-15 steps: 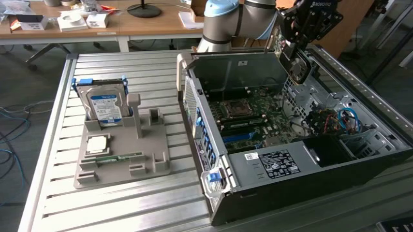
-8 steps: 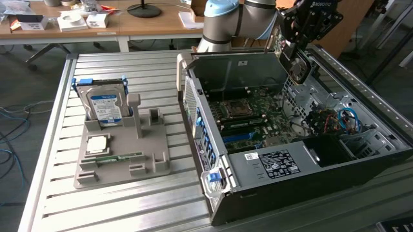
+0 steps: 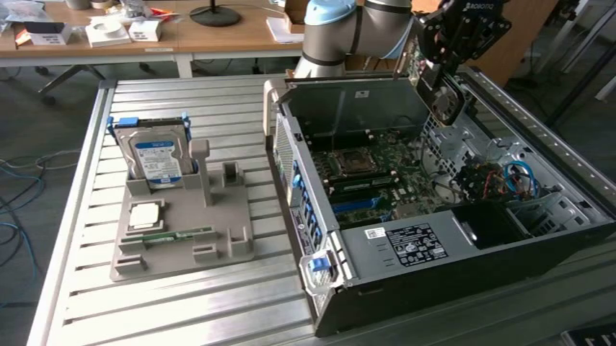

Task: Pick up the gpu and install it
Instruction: 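Insert the gpu into the slot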

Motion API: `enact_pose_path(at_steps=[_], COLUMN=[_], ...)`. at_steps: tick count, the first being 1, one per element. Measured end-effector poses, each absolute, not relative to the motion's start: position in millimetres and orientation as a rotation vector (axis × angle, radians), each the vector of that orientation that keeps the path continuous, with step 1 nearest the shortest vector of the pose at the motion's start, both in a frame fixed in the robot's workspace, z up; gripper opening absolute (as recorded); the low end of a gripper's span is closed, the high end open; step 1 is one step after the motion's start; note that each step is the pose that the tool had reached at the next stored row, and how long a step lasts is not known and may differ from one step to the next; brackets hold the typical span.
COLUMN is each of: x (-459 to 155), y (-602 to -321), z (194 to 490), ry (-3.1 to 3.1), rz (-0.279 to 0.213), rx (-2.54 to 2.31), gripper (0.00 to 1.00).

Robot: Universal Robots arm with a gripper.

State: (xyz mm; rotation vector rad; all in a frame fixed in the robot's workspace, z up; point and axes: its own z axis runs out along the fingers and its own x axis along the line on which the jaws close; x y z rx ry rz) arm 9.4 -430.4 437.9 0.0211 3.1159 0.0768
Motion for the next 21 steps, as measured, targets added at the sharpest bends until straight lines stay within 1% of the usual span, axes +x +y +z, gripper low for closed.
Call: enact_pose_path(at_steps=[21], x=[9.4], y=[-430.4], z=[436.2], ry=[3.076], rz=[0.082], rx=[-0.553], gripper=[0.26])
